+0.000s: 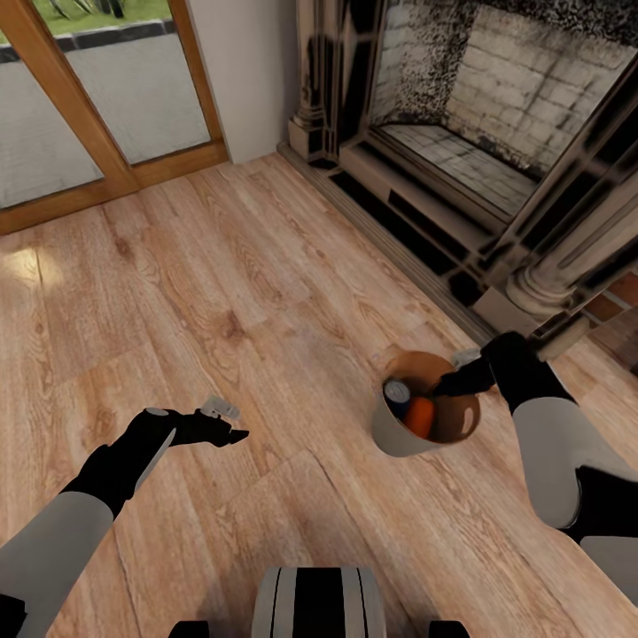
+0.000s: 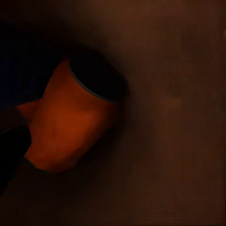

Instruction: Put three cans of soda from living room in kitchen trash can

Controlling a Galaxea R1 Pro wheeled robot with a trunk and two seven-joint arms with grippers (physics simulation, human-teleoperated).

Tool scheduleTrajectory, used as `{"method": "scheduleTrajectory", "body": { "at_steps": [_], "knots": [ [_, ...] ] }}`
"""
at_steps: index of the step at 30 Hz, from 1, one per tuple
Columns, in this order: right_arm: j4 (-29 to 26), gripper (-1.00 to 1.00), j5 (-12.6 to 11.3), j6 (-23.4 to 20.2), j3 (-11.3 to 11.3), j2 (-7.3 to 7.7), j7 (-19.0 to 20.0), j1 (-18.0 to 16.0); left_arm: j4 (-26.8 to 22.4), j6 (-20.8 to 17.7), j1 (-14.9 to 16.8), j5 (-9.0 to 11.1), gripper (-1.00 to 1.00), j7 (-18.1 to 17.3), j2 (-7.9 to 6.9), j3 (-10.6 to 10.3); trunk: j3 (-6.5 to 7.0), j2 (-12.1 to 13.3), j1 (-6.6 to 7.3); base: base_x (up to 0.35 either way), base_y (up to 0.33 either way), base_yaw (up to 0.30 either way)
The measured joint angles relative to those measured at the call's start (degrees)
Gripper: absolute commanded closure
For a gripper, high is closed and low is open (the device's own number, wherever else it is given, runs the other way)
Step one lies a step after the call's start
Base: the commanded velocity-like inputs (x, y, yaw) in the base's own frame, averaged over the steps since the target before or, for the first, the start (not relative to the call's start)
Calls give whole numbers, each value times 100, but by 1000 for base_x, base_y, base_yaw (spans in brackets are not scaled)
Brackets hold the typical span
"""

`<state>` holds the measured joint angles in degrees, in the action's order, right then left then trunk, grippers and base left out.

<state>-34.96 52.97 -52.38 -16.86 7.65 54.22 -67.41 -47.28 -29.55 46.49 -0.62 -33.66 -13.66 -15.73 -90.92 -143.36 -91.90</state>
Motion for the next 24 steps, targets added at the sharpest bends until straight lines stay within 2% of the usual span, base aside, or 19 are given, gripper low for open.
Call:
{"method": "scheduleTrajectory", "body": {
  "at_steps": [7, 8, 9, 24],
  "knots": [
    [-2, -100, -32, 69, -2, -1, -3, 43, -1, 1, 1, 0, -100, 0, 2, 0, 0, 0, 0, 0, 0, 0],
    [-2, -100, -92, 41, -5, -2, 7, 42, 0, 2, 1, 0, -100, 0, 1, -1, 0, 0, 0, 0, 0, 0],
    [-2, -100, -33, 69, -2, -1, 0, 43, -1, 2, 1, 0, -100, 0, -2, 0, 0, 0, 0, 0, 0, 0],
    [-4, -100, -33, 70, -2, 0, 0, 43, 1, 0, 1, -1, -100, 0, 2, -2, 21, 1, 3, 0, 0, 0]
  ]
}}
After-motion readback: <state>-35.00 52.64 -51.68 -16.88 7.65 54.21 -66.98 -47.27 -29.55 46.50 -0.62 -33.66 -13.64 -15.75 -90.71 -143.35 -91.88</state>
